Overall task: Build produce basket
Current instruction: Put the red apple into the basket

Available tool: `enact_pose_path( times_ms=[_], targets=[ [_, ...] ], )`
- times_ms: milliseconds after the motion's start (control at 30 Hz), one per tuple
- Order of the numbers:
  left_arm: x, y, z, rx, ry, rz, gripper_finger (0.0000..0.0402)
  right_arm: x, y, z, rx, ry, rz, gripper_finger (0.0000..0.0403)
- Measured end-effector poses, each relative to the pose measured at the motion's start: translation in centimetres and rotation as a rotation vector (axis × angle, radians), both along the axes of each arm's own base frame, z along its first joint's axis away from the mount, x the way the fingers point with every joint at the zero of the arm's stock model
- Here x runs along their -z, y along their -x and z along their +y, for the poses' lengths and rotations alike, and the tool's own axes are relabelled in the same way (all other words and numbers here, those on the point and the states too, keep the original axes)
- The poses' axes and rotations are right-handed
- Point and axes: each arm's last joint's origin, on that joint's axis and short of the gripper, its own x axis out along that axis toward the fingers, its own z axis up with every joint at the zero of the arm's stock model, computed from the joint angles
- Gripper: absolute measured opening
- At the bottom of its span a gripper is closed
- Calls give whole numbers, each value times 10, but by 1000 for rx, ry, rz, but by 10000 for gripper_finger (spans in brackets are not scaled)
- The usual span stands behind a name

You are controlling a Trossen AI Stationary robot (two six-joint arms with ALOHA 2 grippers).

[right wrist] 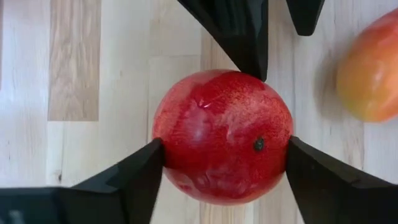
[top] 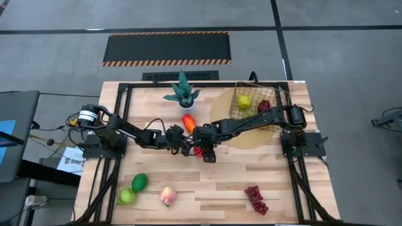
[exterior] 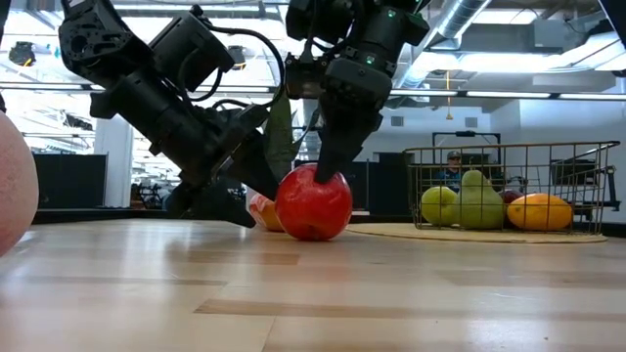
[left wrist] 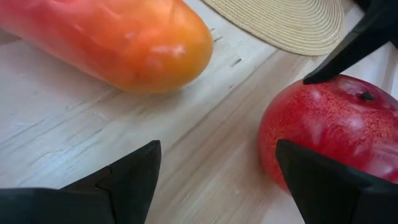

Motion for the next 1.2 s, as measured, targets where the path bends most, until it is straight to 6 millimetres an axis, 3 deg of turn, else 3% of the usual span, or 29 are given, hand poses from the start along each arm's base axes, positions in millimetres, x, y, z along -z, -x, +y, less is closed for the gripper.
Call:
enact_pose_path(
  times_ms=[167, 367, 567, 800, 1000, 1200],
  targets=[
    [-6, 4, 0, 7, 1, 20, 308, -1, 1, 1, 0, 2, 7, 242],
    [-25, 12, 1, 0, -10, 16, 308, -15, 10, 0, 4, -4, 10, 246],
    [-47, 24, 2, -4, -6, 0, 308, -57, 27, -6, 19, -9, -59, 249],
    [-86, 43, 5, -11, 5, -117, 308, -121, 64, -16, 67, -13, -192, 249],
    [-117, 60, 6, -23, 16, -264, 308, -169, 105, -39, 214, 69, -318, 249],
    [-142, 79, 8, -23, 15, -381, 308, -194, 145, -68, 400, 178, -345, 250]
  ],
)
